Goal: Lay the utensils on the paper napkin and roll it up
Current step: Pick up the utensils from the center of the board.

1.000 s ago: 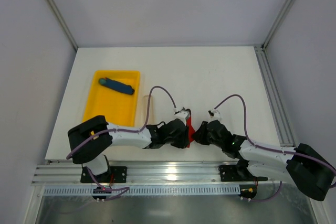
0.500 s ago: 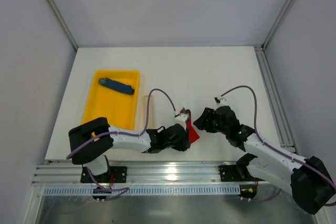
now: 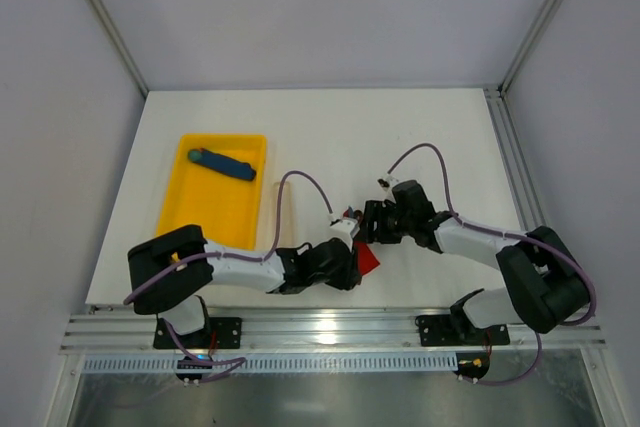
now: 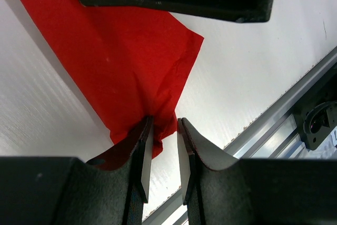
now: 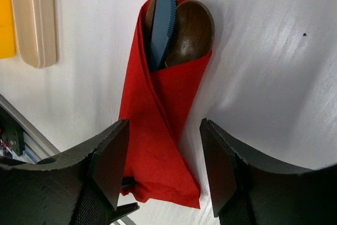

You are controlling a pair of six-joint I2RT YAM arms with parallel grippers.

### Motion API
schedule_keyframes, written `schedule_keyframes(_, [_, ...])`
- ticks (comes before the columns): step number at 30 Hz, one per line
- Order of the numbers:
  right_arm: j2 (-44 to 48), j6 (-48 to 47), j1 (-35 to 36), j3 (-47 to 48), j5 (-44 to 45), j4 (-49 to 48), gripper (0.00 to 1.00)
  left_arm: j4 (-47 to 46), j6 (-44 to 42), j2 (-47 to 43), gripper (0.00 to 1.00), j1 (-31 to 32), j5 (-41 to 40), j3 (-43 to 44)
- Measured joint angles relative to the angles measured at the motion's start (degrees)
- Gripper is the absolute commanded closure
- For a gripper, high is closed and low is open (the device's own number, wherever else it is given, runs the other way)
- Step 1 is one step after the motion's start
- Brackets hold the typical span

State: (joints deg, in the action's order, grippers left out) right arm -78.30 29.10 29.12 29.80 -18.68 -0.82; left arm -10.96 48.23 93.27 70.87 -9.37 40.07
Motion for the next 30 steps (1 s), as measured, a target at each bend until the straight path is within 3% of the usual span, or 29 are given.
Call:
schedule_keyframes(9, [-5.38,-0.52,-0.52,0.44,-6.91,-8.02,0.38,-1.09,0.87,-0.83,0.7,0.0,0.59,-1.44])
schedule_keyframes(19, [-5.33,-0.76,-3.02,-1.97,-10.23,-11.65,0.4,-1.73,1.11,-1.49,0.7,0.0,1.25,-2.4])
schedule_keyframes(25, [-4.39,-0.98,-3.48,-3.3,-10.69,-11.85,0.51,-2.03,1.51,-2.58,0.7,0.02,1.73,-3.69])
schedule_keyframes(30, [-5.27,-0.87,-3.5,-3.82,-11.69,-13.11,0.52,-2.14,1.99,-2.82,0.69,0.02,1.88,-4.0])
